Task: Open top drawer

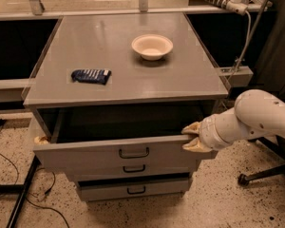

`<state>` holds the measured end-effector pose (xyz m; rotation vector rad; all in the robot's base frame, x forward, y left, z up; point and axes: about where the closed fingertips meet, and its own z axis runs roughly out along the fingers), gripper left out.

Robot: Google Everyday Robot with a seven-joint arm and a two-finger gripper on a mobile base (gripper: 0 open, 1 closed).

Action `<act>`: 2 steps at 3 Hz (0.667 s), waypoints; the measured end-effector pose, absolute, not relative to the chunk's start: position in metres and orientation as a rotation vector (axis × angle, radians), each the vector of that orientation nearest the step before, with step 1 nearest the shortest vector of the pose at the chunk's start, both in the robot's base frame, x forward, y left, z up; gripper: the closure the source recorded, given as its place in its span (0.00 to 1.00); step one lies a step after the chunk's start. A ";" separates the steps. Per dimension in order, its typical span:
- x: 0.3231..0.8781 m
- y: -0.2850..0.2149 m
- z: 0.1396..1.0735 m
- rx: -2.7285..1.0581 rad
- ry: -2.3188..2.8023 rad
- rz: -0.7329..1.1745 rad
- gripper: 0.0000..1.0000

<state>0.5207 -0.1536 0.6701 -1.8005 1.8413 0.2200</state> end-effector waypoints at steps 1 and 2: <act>0.505 -0.147 0.678 -1.815 1.816 0.244 1.00; 0.505 -0.147 0.680 -1.815 1.816 0.244 0.83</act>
Offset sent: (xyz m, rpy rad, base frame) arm -0.3030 -0.0826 -0.0244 0.1635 0.1669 -0.1336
